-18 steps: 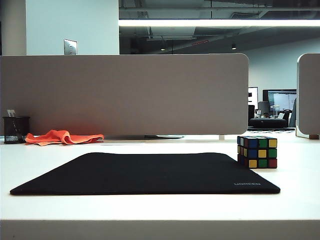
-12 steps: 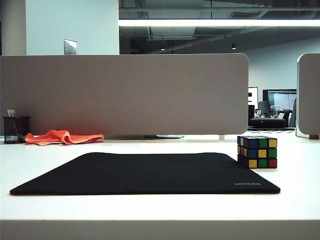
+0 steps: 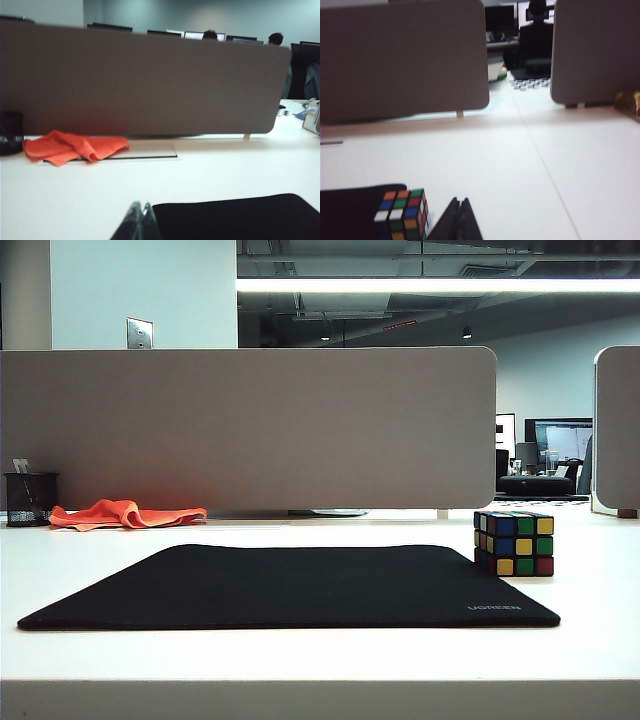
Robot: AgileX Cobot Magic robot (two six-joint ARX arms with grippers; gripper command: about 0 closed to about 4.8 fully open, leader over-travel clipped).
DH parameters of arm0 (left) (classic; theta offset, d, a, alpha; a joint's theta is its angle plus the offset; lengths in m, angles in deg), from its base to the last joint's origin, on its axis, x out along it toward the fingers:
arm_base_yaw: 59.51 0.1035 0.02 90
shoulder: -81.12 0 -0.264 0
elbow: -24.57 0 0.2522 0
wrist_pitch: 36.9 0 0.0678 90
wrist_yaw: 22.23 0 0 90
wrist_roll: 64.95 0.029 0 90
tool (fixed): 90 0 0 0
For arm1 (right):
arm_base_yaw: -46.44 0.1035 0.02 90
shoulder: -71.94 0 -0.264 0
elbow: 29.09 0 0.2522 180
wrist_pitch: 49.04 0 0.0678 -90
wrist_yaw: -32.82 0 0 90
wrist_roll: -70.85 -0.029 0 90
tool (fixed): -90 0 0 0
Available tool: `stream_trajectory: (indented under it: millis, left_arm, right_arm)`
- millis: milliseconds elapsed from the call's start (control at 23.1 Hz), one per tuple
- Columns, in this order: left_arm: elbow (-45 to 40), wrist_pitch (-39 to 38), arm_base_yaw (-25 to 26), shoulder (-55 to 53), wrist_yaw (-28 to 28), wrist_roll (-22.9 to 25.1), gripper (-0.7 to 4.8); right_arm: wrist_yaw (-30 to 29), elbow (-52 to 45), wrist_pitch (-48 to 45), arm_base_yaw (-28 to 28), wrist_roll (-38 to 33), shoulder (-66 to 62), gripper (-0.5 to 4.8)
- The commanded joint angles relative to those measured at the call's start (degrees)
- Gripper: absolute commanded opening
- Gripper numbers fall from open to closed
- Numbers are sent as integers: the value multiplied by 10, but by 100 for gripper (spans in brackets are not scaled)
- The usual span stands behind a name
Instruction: Pick up the cube on the right side of the mouse pad, then place it in the center of the mouse pad.
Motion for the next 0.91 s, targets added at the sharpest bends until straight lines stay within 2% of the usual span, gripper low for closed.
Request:
stream_trajectory:
  millis: [43,87,173,390,563,607,737,910]
  left_arm:
    - [66,-83,1,-35,42,36,-6]
    - [96,-119,1,-63,61,57,-6]
    - [126,-146,1,-100,76,79,-6]
    - [181,-153,1,-186,99,89,-6]
    - [236,-153,1,-277,199,87,-6]
    - [244,-153,0,-289,208,87,-6]
    - [254,-146,-18,-303,207,87,-6]
    - [256,-136,-49,-305,201,88,-6]
  right_arm:
    - [0,45,37,0,1,-1,-6]
    - [0,66,52,0,1,-1,-6]
    - [0,92,72,0,1,-1,-6]
    - [0,148,132,0,1,-17,-6]
    - [-52,192,133,1,-22,-53,-6]
    - [-57,196,131,1,-23,-59,-6]
    - [-61,213,146,1,5,-89,-6]
    - [-57,273,219,1,15,-169,-6]
